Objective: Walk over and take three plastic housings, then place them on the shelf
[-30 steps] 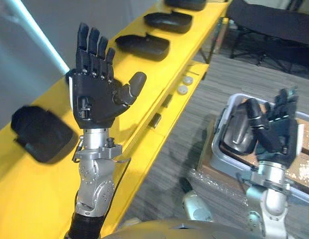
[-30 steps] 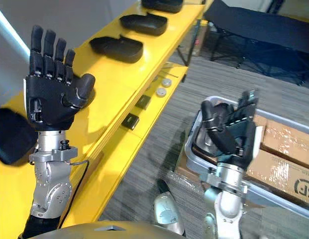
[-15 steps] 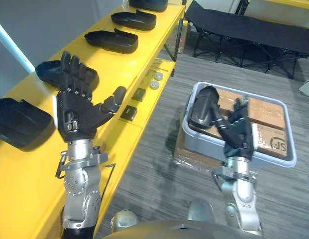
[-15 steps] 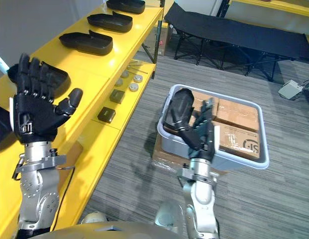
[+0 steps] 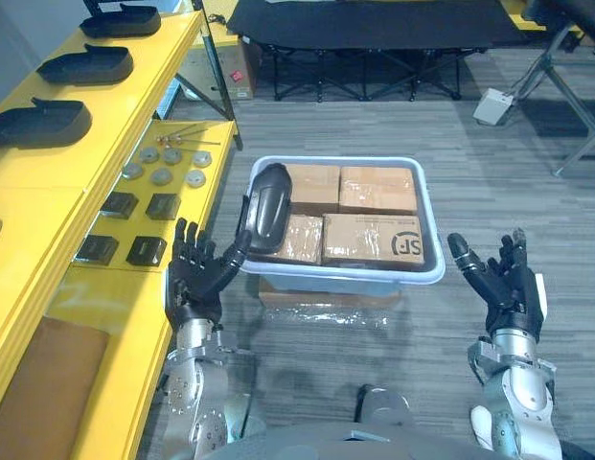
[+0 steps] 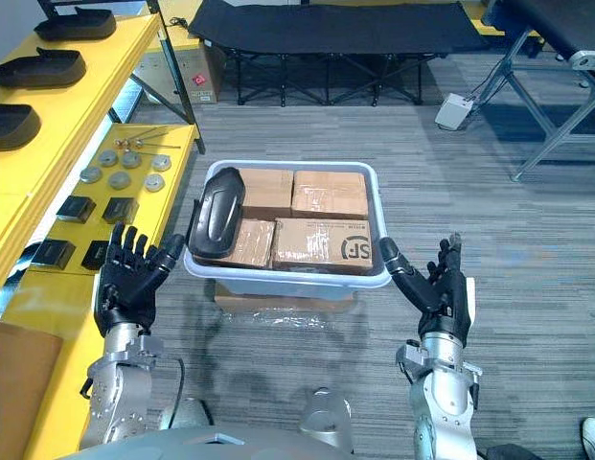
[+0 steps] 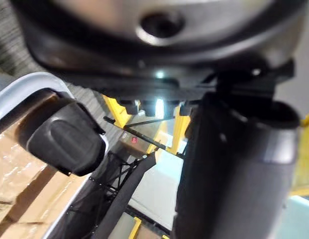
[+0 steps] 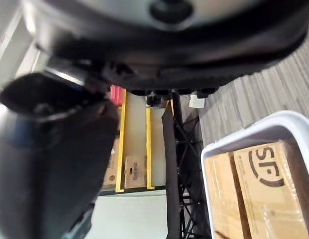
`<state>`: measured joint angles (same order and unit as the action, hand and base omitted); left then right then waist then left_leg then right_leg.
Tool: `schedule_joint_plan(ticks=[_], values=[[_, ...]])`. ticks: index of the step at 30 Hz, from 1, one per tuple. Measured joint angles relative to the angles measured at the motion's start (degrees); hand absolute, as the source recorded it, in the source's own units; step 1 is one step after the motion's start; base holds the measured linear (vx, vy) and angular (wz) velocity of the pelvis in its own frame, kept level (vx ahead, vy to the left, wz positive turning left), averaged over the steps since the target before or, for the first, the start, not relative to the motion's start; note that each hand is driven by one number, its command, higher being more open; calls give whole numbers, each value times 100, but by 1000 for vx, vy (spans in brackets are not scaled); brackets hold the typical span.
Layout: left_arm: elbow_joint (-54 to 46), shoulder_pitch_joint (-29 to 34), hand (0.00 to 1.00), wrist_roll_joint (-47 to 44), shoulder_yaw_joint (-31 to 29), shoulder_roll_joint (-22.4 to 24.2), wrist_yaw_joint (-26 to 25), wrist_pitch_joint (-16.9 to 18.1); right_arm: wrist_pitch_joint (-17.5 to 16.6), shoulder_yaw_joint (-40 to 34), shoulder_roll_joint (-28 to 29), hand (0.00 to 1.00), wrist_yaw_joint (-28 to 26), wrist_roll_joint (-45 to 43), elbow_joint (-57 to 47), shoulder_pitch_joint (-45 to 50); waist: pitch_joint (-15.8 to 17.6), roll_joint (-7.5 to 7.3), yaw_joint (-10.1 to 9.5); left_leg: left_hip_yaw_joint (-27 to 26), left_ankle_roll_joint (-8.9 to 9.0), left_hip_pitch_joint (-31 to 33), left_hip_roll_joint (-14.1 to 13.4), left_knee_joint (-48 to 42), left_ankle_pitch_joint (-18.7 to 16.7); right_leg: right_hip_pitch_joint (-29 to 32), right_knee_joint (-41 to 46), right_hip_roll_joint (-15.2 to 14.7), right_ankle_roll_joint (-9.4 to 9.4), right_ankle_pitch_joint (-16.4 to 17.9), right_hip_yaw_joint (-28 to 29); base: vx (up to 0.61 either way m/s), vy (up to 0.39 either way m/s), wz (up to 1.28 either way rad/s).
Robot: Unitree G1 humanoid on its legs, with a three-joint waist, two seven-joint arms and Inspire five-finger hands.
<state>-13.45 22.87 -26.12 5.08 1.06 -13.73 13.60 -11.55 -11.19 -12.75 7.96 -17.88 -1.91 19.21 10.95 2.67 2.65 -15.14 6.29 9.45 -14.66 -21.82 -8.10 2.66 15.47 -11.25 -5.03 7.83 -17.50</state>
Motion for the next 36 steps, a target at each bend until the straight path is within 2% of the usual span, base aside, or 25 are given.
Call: schedule_joint_plan(ticks=[1,3,5,7,9,12,14,16,18,19,24,27,32,36], values=[[114,-24,100,-4,-58,-74,24,-9,-1,88,-74,100,60,-53,507,-277,-23,-49,-165,156,-55,-83,137,220,135,8,-193,39,-65,-96,150,56,34,-43],[367,-80,100,55,-90,-320,108,-56,-3,193,-77,100,222,-45,1100,-693,-45,-39,-237,135,-30,-76,250,396,175,-116,-665,35,-150,-299,80,95,53,-19],[577,-106,100,671,-157,-492,113,-200,34,241,-83,100,391,-47,1683,-1318,48,-134,-305,124,-84,-2,351,390,209,-180,-991,23,-246,-582,38,109,73,0],[661,-127,100,694,-138,-591,101,-327,41,239,-134,100,454,-48,1976,-1711,74,-172,-420,133,-120,25,419,387,189,-198,-1093,-26,-285,-671,-21,78,58,5],[672,-272,100,922,-133,-617,91,-431,34,243,-346,100,510,-44,2385,-2312,265,-172,-453,315,-194,84,543,292,144,-384,-1157,-87,-337,-735,-247,92,92,39],[671,-799,100,1110,-129,-774,-57,-399,-12,263,-802,100,637,-53,3154,-3490,638,-193,-670,574,-234,455,628,119,120,-330,-1366,-84,-374,-882,-480,-39,66,35],[675,-1148,100,1346,-87,-899,-165,-353,-42,319,-1131,100,662,-61,3764,-4453,902,-228,-940,638,-294,819,628,13,157,-169,-1644,-61,-373,-1115,-537,-103,54,11],[674,-1188,100,1393,-46,-909,-186,-261,-48,453,-1324,100,660,-62,4007,-4847,1080,-221,-1047,690,-316,899,682,-18,171,-186,-1741,-78,-394,-1193,-597,-52,41,16],[675,-1159,100,1393,-16,-933,-198,-213,-54,666,-1483,100,657,-61,4267,-5218,1196,-213,-1107,819,-335,1047,731,-91,183,-181,-1779,-89,-422,-1215,-735,-37,38,28],[711,-1162,100,1393,33,-990,-222,-207,-55,798,-1528,100,656,-61,4444,-5462,1291,-226,-1206,859,-336,1071,736,-111,183,-175,-1777,-85,-424,-1216,-741,-17,15,22],[1316,-1178,100,1605,367,-1134,-154,11,12,1486,-1856,100,639,-19,5123,-6371,1421,-187,-1394,1029,-345,1262,774,-206,180,-121,-1772,-73,-428,-1219,-872,-20,0,13],[1673,-1203,100,1754,787,-1154,-34,28,145,1900,-2121,100,641,422,5413,-6941,1462,-137,-1539,1072,-365,1458,774,-308,167,11,-1766,-67,-429,-1250,-892,-41,15,4],[2082,-1321,100,1754,1258,-1174,24,42,420,2338,-2137,100,630,492,5766,-7466,1591,-72,-1698,1095,-390,1528,770,-390,152,31,-1760,-66,-423,-1269,-910,-52,17,1],[2200,-1465,100,1751,1468,-1171,-44,48,818,2539,-2120,100,620,646,5995,-7653,1644,15,-1833,1107,-407,1621,774,-399,163,108,-1748,-68,-422,-1269,-932,-56,5,2]])
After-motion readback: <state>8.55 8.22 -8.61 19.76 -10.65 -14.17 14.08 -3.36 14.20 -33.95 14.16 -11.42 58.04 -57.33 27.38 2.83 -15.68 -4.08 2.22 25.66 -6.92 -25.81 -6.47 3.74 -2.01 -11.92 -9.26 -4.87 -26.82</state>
